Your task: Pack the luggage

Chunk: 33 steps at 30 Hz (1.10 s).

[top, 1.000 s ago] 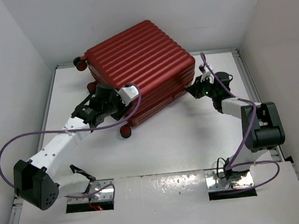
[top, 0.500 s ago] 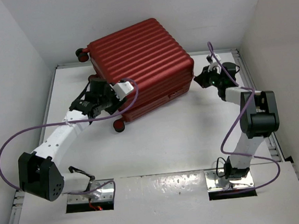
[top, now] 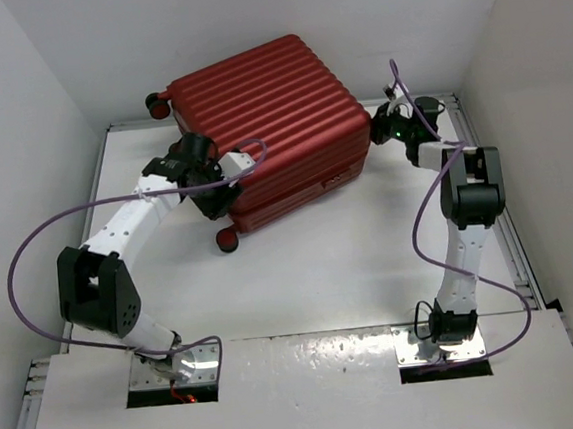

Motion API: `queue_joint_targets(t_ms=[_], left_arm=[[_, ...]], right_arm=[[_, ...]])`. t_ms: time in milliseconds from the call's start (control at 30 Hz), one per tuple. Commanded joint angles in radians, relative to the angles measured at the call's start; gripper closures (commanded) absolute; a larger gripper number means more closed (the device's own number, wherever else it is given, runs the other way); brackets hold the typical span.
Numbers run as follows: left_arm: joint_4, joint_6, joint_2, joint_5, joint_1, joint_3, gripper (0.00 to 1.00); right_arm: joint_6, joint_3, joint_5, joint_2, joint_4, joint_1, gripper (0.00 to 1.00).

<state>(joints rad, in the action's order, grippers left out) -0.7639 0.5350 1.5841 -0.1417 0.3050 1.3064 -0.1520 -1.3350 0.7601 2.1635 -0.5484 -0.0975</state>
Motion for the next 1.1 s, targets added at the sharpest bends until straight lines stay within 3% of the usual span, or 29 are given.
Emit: queue_joint_targets(t_ms=[0, 200, 233, 300, 333, 367, 400, 567, 667, 767, 867, 1000, 1067], left_arm=[[0.324, -0.029, 0.244, 0.41, -0.159, -0.016, 1.0], [0.353, -0.105, 0.248, 0.346, -0.182, 0.03, 1.0], [0.363, -0.121, 0.208, 0.308, -0.191, 0.03, 0.8], [0.412, -0.145, 0.142, 0.184, -0.228, -0.007, 0.57], [0.44, -0.159, 0.102, 0.159, -0.228, -0.034, 0.2], [0.487, -0.159, 0.03, 0.148, -0.239, -0.094, 0.06], [0.501, -0.159, -0.001, 0.148, -0.239, -0.122, 0.0], [0.511, -0.266, -0.14, 0.189, -0.289, -0.18, 0.0], [0.522, -0.349, -0.197, 0.25, -0.322, -0.139, 0.0], [0.421, -0.475, -0.208, 0.261, -0.372, -0.038, 0.0], [0.393, -0.497, -0.258, 0.249, -0.42, -0.048, 0.0], [0.359, -0.517, -0.282, 0.369, -0.44, -0.059, 0.0], [0.322, -0.468, -0.273, 0.222, -0.452, -0.05, 0.0]], right_arm=[[0.031, -0.119, -0.196, 0.088, -0.116, -0.039, 1.0], [-0.004, -0.21, -0.189, 0.2, -0.183, -0.019, 1.0], [-0.003, -0.202, -0.186, 0.197, -0.189, -0.016, 1.0], [-0.004, -0.182, -0.18, 0.165, -0.197, -0.015, 1.0], [-0.006, -0.161, -0.177, 0.157, -0.2, -0.015, 1.0], [-0.011, -0.15, -0.17, 0.15, -0.203, -0.015, 1.0], [-0.014, -0.11, -0.165, 0.119, -0.206, -0.013, 1.0], [-0.021, 0.008, -0.119, 0.03, -0.242, 0.013, 1.0], [-0.02, 0.106, -0.096, -0.011, -0.255, 0.041, 1.0], [-0.027, 0.166, -0.073, -0.057, -0.272, 0.068, 1.0], [-0.029, 0.209, -0.047, -0.088, -0.288, 0.09, 1.0], [-0.03, 0.244, -0.022, -0.114, -0.3, 0.156, 1.0], [-0.049, 0.246, -0.024, -0.113, -0.303, 0.179, 1.0]])
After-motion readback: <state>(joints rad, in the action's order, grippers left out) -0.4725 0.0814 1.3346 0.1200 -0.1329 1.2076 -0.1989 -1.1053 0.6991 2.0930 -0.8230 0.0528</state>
